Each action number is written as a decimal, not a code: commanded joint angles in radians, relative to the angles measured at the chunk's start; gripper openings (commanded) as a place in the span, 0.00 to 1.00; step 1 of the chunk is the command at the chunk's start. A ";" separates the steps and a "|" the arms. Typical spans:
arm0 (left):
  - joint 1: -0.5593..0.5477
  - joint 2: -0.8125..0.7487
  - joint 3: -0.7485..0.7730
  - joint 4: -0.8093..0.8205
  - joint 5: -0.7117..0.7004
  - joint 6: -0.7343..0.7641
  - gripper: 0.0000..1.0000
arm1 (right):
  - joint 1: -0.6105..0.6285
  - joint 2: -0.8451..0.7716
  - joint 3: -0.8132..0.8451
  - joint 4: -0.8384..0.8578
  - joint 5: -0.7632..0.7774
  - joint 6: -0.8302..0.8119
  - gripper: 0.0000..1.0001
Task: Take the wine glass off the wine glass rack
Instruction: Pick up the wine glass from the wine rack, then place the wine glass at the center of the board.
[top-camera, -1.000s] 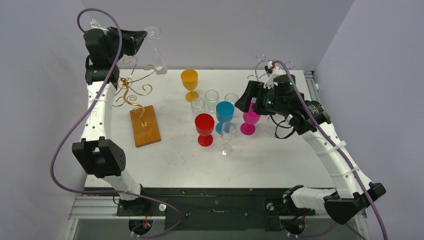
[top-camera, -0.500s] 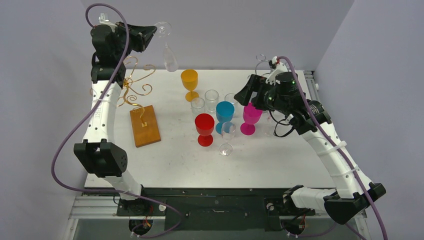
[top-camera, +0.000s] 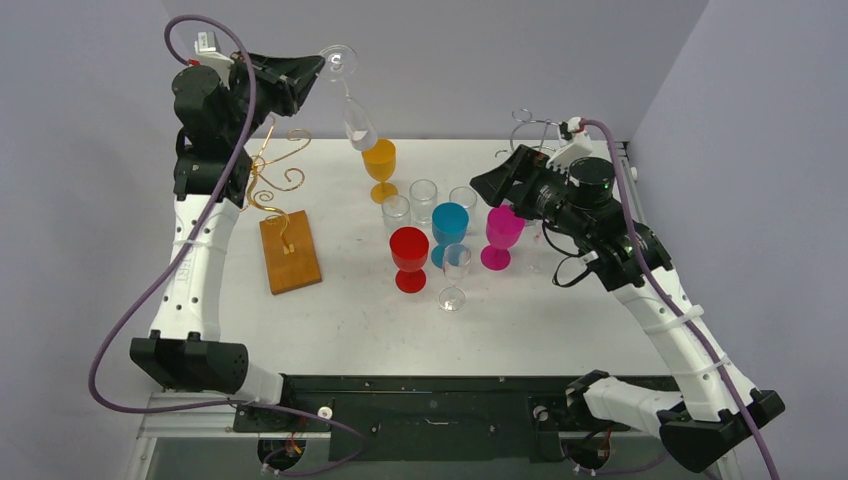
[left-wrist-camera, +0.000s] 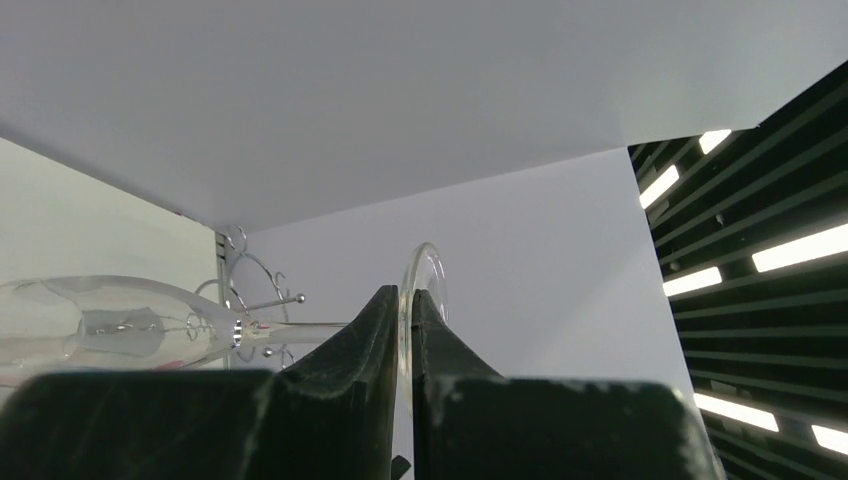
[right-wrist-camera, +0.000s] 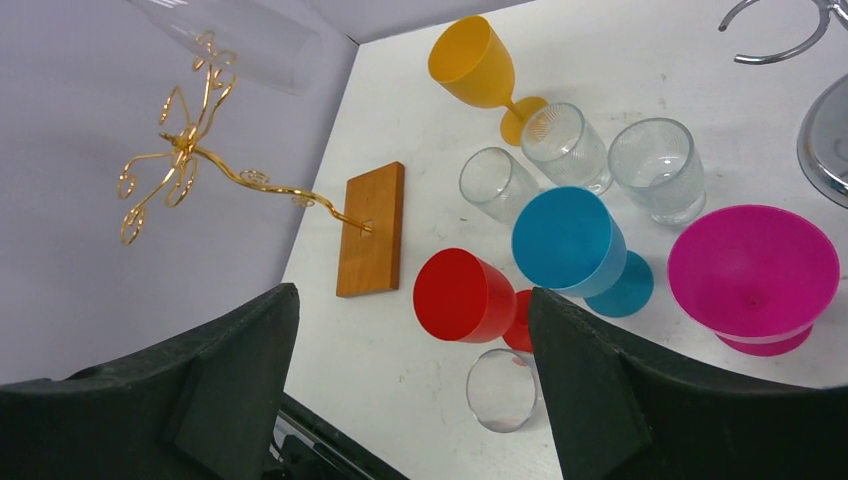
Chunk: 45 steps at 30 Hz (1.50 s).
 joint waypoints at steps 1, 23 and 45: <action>-0.036 -0.080 -0.036 0.073 -0.028 -0.052 0.00 | -0.007 -0.057 -0.074 0.184 -0.016 0.069 0.80; -0.321 -0.143 -0.133 0.245 -0.110 -0.288 0.00 | 0.087 -0.054 -0.396 0.921 -0.023 0.262 0.91; -0.339 -0.160 -0.150 0.300 -0.067 -0.354 0.00 | 0.067 0.071 -0.448 1.259 -0.093 0.389 0.92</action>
